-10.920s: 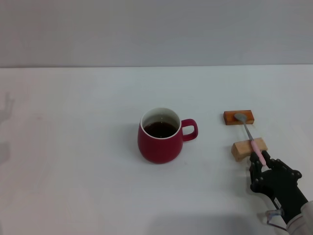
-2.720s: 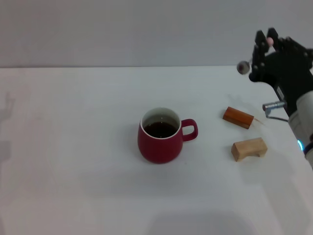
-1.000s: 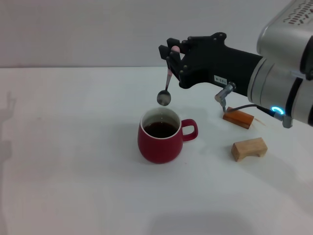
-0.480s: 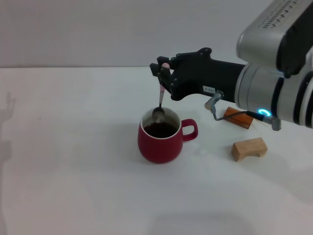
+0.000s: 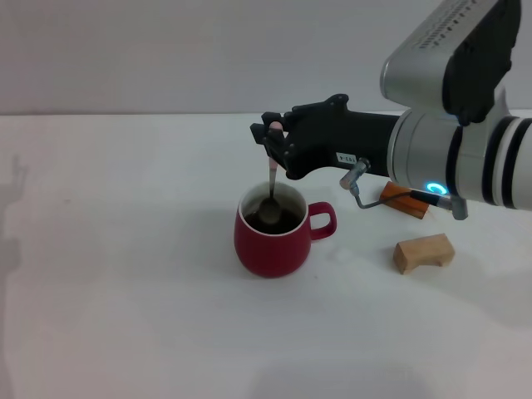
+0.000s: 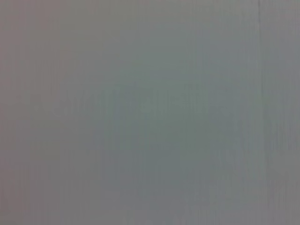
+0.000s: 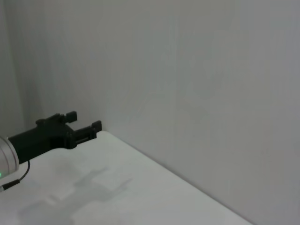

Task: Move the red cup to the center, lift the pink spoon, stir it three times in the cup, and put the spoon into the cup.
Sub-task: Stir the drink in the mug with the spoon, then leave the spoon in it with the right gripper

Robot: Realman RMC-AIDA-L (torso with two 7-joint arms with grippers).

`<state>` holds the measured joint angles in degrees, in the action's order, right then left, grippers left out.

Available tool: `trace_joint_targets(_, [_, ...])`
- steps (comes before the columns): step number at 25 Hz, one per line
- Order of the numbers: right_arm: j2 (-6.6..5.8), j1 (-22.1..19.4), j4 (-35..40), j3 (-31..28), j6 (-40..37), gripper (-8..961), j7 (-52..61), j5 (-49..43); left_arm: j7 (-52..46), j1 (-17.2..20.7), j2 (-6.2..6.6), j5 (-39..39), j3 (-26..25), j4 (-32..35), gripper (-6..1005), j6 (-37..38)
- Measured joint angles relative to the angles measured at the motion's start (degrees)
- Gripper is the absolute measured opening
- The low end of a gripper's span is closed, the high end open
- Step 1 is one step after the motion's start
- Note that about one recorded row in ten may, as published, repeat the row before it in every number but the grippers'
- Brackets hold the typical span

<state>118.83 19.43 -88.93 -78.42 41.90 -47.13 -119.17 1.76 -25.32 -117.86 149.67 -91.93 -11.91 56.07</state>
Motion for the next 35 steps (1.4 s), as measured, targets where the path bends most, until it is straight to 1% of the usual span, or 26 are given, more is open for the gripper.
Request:
trace_joint_targets(6, [-0.01, 3.27, 4.47, -1.18, 1.76, 134, 0.02, 0.64, 0.00, -0.08, 0.00, 0.01, 0.00, -0.05, 846, 0.00])
trace_joint_targets(10, [-0.01, 4.66, 6.20, -1.43, 2.35, 134, 0.02, 0.69, 0.00, -0.10, 0.00, 0.01, 0.00, -0.05, 846, 0.00])
trace_joint_targets(13, [-0.01, 6.63, 9.07, -2.44, 3.76, 134, 0.02, 0.87, 0.00, -0.16, 0.00, 0.00, 0.00, -0.05, 847, 0.00])
trace_joint_targets(25, [0.00, 10.00, 13.80, -2.66, 6.58, 135, -0.18, 2.89, -0.07, -0.73, -0.06, 0.00, 0.00, -0.05, 846, 0.00])
trace_joint_targets(29, [0.03, 11.52, 16.48, -2.49, 5.48, 135, -0.75, 3.63, -0.09, -0.88, -0.08, 0.00, 0.01, -0.05, 846, 0.00])
trace_joint_targets(35, [0.16, 14.27, 20.90, -1.94, 1.65, 134, -1.95, 3.86, -0.12, -0.96, -0.09, 0.01, 0.00, -0.05, 847, 0.00])
